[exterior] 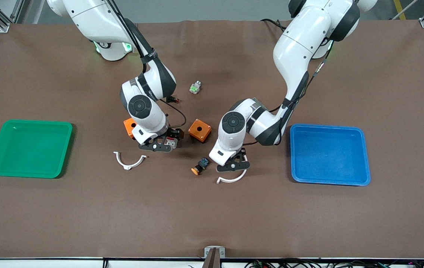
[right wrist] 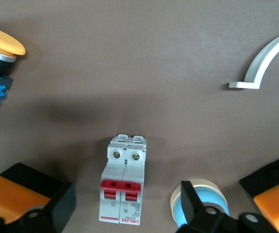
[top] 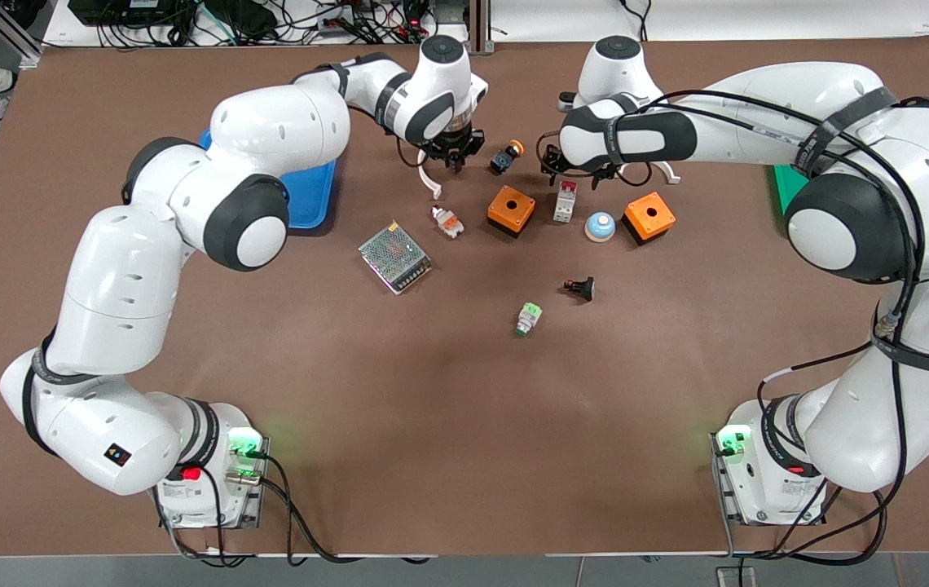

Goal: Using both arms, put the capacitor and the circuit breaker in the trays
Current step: 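Lift the capacitor toward the blue tray while the right gripper lifts the breaker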

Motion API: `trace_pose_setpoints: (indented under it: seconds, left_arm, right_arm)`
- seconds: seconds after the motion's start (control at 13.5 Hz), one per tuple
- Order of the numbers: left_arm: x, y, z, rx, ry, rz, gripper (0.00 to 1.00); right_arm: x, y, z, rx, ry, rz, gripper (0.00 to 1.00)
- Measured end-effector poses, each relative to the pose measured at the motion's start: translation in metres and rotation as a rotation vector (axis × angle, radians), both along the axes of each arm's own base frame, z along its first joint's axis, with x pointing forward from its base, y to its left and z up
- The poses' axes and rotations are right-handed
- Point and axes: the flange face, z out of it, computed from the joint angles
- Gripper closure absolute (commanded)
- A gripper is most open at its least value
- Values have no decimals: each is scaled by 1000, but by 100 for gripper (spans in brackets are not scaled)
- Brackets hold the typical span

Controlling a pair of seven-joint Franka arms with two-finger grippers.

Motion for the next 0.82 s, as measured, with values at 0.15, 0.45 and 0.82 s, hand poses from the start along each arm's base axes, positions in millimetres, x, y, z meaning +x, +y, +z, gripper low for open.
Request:
trace_pose_setpoints:
  seconds: [0.15,0.45,0.82]
  left_arm:
    - [20,16,37,-18,-44,29,100]
    - [74,104,118,-6,-89,47,99]
    - [102,197,134,47,-48,46,100]
  right_arm:
    - [1,1,-3,-1,1,0,35]
    - [1,2,-4,-1,2,1,57]
    - [1,2,-6,-4,5,1,85]
